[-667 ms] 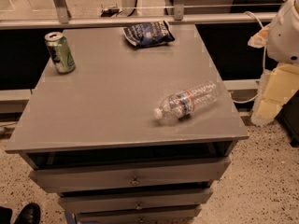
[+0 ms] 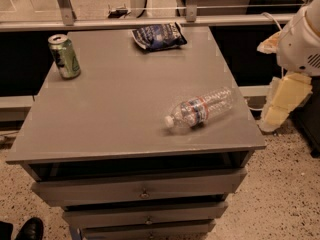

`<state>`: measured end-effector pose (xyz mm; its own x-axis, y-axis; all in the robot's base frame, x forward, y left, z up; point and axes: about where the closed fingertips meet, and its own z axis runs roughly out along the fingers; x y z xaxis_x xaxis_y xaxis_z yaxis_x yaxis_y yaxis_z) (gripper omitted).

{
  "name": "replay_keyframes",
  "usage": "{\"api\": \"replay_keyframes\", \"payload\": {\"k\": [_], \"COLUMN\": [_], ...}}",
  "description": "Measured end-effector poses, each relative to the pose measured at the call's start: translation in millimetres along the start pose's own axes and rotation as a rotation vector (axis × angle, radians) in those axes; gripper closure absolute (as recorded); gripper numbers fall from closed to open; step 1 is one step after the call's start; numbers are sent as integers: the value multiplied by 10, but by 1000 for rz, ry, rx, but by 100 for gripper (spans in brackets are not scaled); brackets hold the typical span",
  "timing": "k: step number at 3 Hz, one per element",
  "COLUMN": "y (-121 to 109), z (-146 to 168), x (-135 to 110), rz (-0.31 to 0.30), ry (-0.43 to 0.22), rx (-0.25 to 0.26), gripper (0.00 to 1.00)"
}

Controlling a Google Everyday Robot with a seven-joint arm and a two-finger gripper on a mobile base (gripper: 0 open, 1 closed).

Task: Move water bottle near green can

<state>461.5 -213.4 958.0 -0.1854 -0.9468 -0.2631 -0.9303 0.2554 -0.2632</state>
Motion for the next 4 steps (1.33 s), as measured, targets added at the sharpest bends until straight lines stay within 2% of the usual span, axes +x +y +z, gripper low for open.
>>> {"api": "replay_keyframes", "payload": {"k": [1,2,4], "y": [-155,-355,-403], "z": [197,493,926], "x": [-47,-123,-148], "rz": [-23,-21,1], "ry": [-44,-139,-268], "rx": [7,-4,-69], "gripper": [0,0,0]}}
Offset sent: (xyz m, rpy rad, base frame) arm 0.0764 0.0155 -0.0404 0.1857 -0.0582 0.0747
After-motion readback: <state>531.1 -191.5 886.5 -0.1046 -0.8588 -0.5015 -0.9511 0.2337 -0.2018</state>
